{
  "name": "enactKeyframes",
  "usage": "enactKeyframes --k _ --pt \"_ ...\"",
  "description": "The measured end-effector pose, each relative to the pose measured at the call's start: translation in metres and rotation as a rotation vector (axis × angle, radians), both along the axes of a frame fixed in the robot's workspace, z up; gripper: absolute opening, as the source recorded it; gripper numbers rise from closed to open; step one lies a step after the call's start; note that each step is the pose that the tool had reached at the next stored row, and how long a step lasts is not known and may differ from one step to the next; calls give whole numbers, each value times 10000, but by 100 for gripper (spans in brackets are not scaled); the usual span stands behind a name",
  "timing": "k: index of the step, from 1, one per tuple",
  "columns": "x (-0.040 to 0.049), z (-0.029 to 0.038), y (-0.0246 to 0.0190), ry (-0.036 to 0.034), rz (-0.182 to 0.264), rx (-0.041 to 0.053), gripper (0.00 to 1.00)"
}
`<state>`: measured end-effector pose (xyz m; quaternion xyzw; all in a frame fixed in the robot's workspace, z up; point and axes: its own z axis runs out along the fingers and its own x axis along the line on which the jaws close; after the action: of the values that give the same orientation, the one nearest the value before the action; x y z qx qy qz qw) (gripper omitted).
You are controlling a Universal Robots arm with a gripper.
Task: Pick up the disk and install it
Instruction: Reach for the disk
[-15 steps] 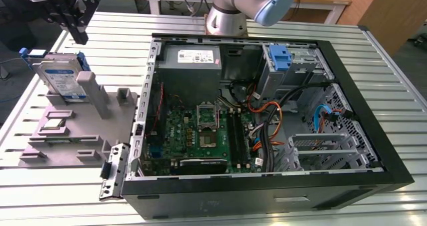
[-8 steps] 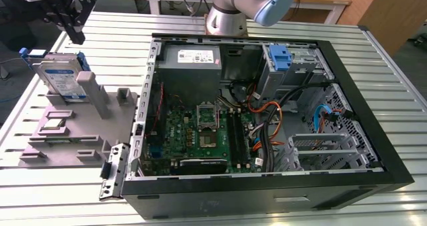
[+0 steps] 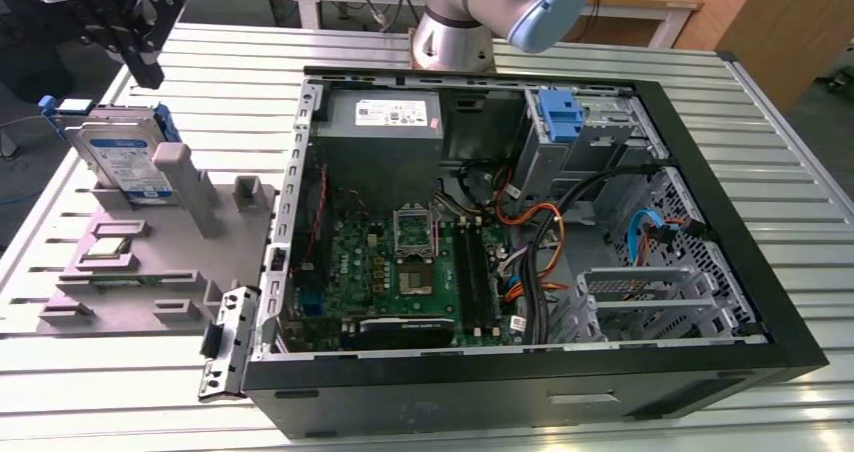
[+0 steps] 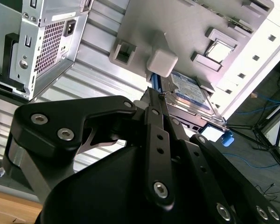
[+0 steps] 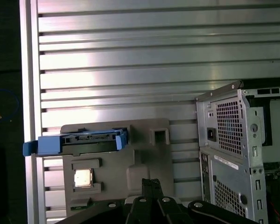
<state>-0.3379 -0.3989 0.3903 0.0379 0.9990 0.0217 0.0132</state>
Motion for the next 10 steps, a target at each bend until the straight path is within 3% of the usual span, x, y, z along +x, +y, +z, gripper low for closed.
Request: enactKeyframes --k 10 --pt "-113 -5 0 0 0 0 10"
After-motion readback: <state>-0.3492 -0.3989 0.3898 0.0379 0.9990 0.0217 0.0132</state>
